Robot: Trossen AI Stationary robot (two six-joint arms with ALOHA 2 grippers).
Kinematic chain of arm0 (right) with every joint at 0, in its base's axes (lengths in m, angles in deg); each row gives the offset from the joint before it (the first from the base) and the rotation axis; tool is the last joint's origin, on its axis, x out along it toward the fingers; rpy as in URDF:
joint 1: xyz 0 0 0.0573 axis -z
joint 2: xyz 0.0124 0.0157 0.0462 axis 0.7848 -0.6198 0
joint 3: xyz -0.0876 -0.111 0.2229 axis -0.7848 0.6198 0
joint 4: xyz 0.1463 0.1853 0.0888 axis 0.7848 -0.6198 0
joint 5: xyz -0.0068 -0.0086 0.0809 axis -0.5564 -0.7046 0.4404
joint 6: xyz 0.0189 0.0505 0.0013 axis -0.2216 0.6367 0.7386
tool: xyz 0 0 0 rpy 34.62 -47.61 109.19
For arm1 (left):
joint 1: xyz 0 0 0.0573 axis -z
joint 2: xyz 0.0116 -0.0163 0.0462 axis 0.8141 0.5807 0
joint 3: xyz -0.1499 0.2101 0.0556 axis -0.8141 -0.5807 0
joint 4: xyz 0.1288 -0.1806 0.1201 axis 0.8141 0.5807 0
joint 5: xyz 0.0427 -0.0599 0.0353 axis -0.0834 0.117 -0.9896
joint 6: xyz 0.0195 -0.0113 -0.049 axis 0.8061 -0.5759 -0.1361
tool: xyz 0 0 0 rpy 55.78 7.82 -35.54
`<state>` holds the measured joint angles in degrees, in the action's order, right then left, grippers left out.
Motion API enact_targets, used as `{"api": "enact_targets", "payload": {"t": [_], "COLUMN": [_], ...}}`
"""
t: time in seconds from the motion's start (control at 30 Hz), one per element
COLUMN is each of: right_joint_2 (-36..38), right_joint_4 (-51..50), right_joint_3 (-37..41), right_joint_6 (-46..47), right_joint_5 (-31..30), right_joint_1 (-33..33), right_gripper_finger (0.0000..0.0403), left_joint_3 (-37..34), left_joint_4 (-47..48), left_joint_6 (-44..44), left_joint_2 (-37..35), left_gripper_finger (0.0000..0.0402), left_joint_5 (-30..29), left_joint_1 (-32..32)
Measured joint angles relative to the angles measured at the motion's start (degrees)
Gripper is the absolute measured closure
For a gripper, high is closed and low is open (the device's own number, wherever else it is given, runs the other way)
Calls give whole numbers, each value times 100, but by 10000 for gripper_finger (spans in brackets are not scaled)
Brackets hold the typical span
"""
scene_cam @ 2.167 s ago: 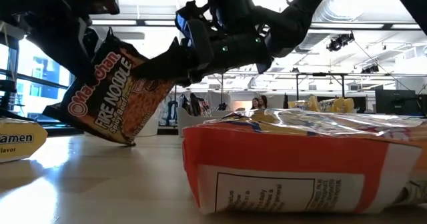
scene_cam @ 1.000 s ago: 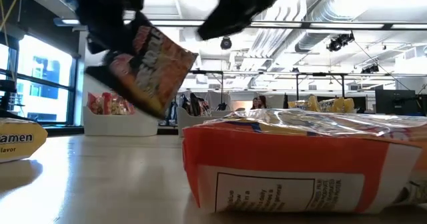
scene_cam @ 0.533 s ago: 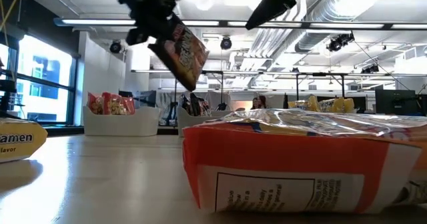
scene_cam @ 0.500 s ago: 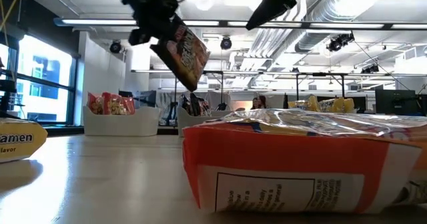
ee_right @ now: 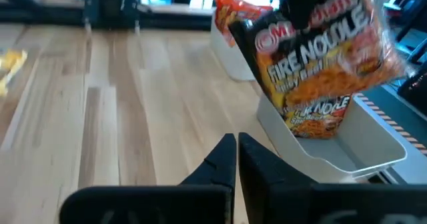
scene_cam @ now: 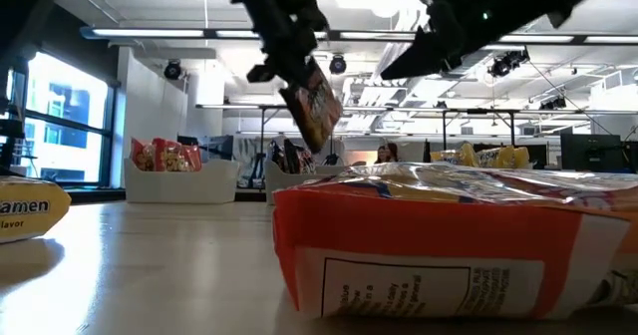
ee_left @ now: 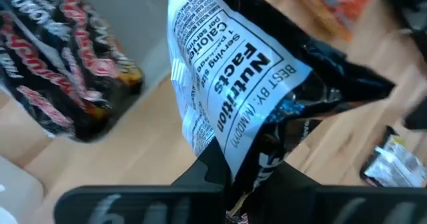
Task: Sort Maruchan noodles
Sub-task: Put the black noodle pack into the gray bin
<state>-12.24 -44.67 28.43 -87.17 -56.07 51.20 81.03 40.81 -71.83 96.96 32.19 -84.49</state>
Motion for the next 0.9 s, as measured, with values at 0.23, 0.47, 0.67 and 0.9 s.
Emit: {"api": "enact_targets", "payload": {"t": [0.23, 0.47, 0.67, 0.9], "right_joint_2": [42, 42, 40, 38], "right_joint_4": [400, 362, 377, 381], "right_joint_3": [317, 317, 317, 317], "right_joint_6": [41, 49, 38, 38], "right_joint_5": [43, 51, 55, 58], "right_joint_1": [53, 53, 53, 53], "right_gripper_finger": [402, 402, 403, 403], "left_joint_3": [1653, 2460, 2482, 2482], "left_joint_4": [756, 991, 1186, 1254], "left_joint_6": [-4, -218, -267, -355], "left_joint_2": [1348, 2111, 2312, 2328], "left_gripper_finger": [397, 397, 397, 397], "left_joint_5": [48, 116, 161, 163], "left_joint_1": [-369, -746, -951, -1060]}}
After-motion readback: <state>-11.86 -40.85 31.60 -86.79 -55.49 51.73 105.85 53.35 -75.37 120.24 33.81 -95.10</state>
